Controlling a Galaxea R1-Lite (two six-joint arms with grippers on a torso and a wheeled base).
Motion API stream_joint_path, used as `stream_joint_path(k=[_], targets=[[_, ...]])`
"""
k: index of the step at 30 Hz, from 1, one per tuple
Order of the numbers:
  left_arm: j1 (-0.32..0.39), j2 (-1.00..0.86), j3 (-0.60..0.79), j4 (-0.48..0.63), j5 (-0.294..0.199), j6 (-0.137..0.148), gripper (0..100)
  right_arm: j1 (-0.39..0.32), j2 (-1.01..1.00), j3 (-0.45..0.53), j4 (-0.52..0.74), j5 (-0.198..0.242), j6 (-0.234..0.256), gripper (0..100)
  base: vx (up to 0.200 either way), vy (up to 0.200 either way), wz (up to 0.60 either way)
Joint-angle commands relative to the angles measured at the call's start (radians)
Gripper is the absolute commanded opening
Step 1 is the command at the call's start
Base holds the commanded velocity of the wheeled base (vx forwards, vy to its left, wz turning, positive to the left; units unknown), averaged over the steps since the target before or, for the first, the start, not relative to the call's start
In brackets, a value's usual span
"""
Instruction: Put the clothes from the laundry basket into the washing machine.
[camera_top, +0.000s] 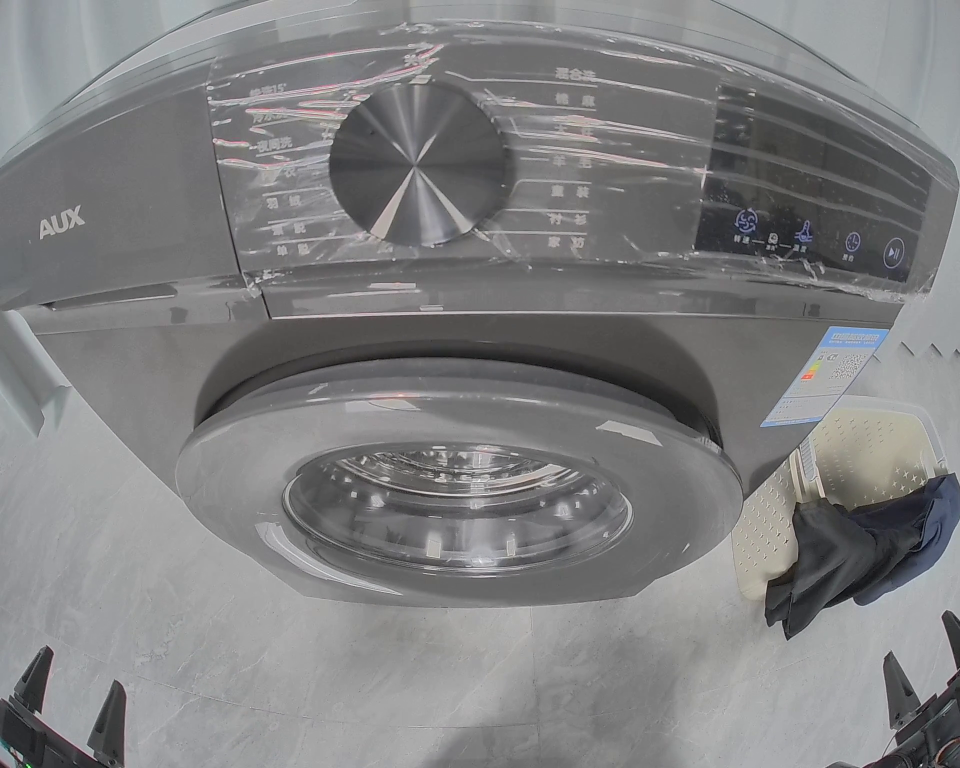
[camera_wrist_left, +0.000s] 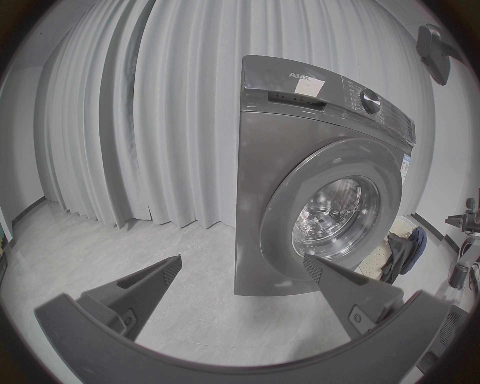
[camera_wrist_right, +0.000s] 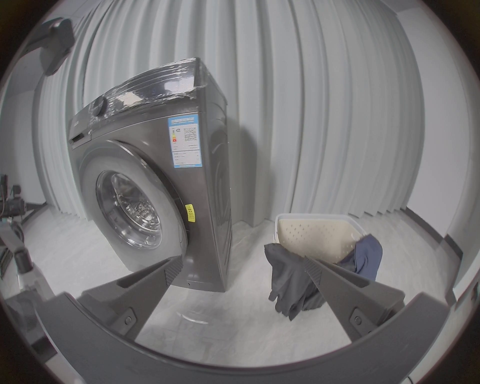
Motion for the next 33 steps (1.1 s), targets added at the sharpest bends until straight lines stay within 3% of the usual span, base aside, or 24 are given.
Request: stream_joint_path(k=[1,3,5,11,12,13,18,19,20,22,25,30,32,33], targets=[[0.0,-0.012,0.016,0.0,0.0,-0.001,100,-0.003,-0.005,-0.09,-0.062,0.027,-0.031,100,0.0,0.0,0.0],[0.0,-0.012,0.015,0.0,0.0,-0.001,100,0.0,0.04,-0.174,-0.064,0.045,-0.031,100,0.0,0.0,0.0],[0.0,-0.012,0.016,0.0,0.0,0.001,100,0.01,0.12,-0.188,-0.042,0.088,-0.028,100,0.0,0.0,0.0],[0.0,-0.012,0.016,0.0,0.0,0.001,100,0.031,0.324,-0.059,-0.033,0.287,-0.033,100,0.0,0.0,0.0],[0.0,-0.012,0.016,0.0,0.0,0.001,100,0.031,0.324,-0.059,-0.033,0.287,-0.033,100,0.0,0.0,0.0],[0.0,-0.012,0.016,0.0,0.0,0.001,100,0.031,0.39,-0.062,-0.038,0.32,-0.039,100,0.0,0.0,0.0],[0.0,-0.012,0.016,0.0,0.0,-0.001,100,0.034,0.514,-0.094,-0.081,0.326,-0.038,100,0.0,0.0,0.0],[0.0,-0.012,0.016,0.0,0.0,0.001,100,0.057,0.629,-0.113,-0.168,0.327,-0.018,100,0.0,0.0,0.0],[0.0,-0.012,0.016,0.0,0.0,-0.001,100,0.065,0.649,-0.114,-0.187,0.326,-0.011,100,0.0,0.0,0.0],[0.0,-0.012,0.016,0.0,0.0,-0.001,100,0.143,0.787,-0.117,-0.334,0.326,0.061,100,0.0,0.0,0.0],[0.0,-0.012,0.016,0.0,0.0,0.001,100,0.276,0.928,-0.11,-0.489,0.291,0.139,100,0.0,0.0,0.0],[0.0,-0.012,0.016,0.0,0.0,-0.001,100,0.453,1.121,-0.119,-0.665,0.128,0.171,100,0.0,0.0,0.0],[0.0,-0.012,0.016,0.0,-0.001,-0.001,100,0.51,1.163,-0.117,-0.724,0.087,0.191,100,0.0,0.0,0.0],[0.0,-0.012,0.016,0.0,-0.001,-0.001,100,0.568,1.215,-0.117,-0.782,0.031,0.22,100,0.0,0.0,0.0]])
